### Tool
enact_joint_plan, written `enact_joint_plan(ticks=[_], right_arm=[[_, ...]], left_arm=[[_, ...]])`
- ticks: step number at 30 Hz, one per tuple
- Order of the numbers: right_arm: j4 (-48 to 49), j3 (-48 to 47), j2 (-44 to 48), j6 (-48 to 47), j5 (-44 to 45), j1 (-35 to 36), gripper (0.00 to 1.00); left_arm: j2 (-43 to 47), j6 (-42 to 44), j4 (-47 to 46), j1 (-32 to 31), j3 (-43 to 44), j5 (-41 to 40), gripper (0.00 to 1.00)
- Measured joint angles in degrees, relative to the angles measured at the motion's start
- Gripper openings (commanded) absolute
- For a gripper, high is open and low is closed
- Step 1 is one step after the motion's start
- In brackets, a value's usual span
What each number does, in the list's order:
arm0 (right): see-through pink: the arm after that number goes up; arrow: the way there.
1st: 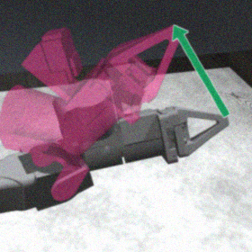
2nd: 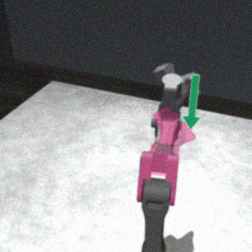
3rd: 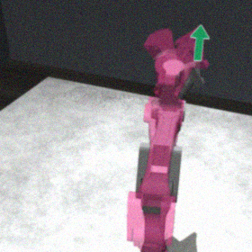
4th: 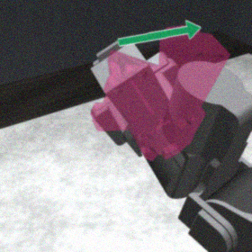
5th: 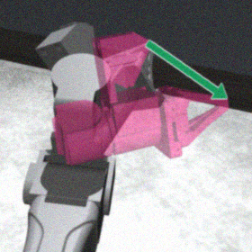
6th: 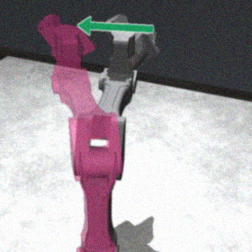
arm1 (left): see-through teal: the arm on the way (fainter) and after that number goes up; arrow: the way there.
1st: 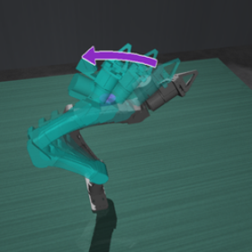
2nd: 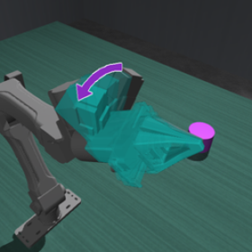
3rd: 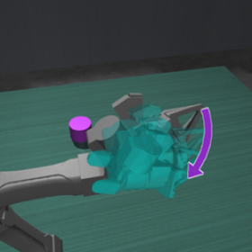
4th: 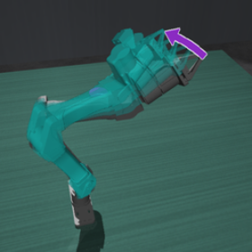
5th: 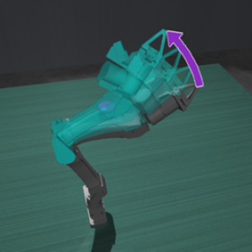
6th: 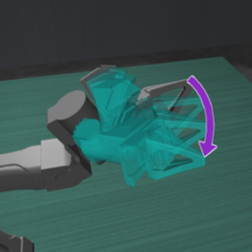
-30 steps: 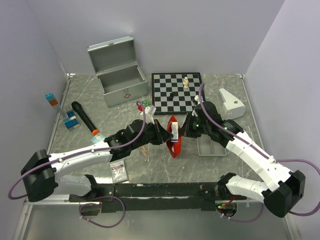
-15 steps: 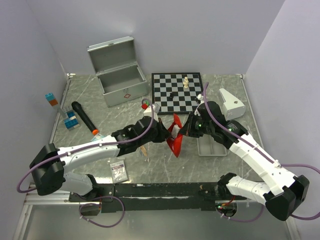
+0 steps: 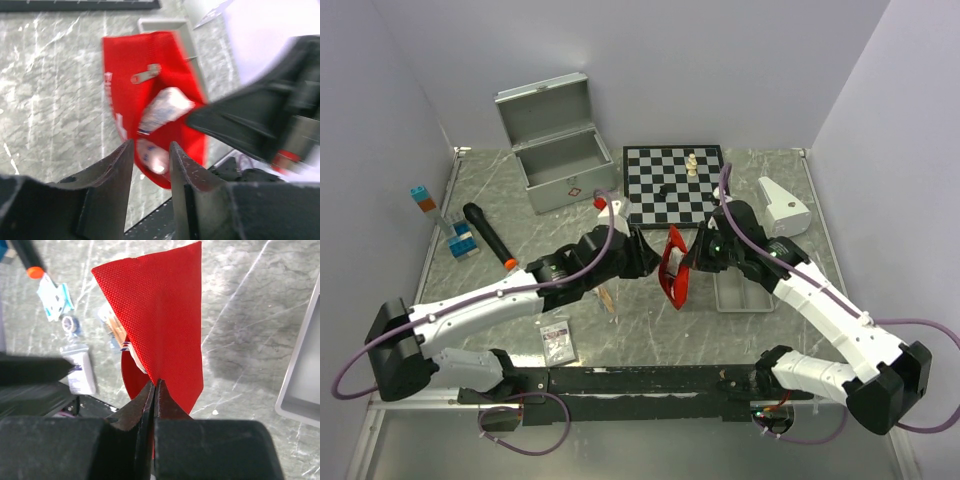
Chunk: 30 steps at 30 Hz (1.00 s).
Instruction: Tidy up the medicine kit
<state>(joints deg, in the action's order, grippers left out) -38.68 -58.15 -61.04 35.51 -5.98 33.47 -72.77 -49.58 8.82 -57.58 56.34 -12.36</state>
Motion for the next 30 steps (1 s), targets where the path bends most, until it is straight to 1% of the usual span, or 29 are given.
enact_joint_plan(ticks=[4, 7, 11, 16, 21, 24, 27, 30], right_arm=[[0.0, 0.6, -1.0, -0.2, -0.1, -0.3, 0.00], [0.1, 0.6, -1.0, -0.2, -0.5, -0.3, 0.00], [0.1, 0.6, -0.7, -0.2, -0.9, -0.3, 0.00], [0.0, 0.6, 0.5, -0.2, -1.1, -0.3, 0.00], [0.0, 0.6, 1.4, 0.0, -1.5, -0.3, 0.00], [0.0, 0.8, 1.7, 0.0, -1.6, -0.4, 0.00], [0.0, 0.9, 1.8, 0.0, -1.5, -0.4, 0.00], [0.0, 0.9, 1.8, -0.2, -1.1, -0.3, 0.00]], left_arm=[[2.1, 0.5, -2.4, 0.0, -0.1, 1.7, 0.37], [1.7, 0.8, -5.7, 0.0, -0.2, 4.8, 0.32], [-1.7, 1.0, -8.8, 0.0, 0.0, 8.3, 0.26], [-7.5, 0.9, -9.2, 0.0, 0.1, 9.7, 0.17], [-11.5, -0.2, -8.0, 0.0, 0.7, 7.3, 0.16], [-14.5, -1.2, -5.5, 0.0, 4.0, 5.5, 0.14], [-16.1, -1.4, -3.9, 0.1, 6.8, 4.5, 0.17], [-15.0, -1.3, -4.0, 0.2, 6.2, 4.4, 0.23]])
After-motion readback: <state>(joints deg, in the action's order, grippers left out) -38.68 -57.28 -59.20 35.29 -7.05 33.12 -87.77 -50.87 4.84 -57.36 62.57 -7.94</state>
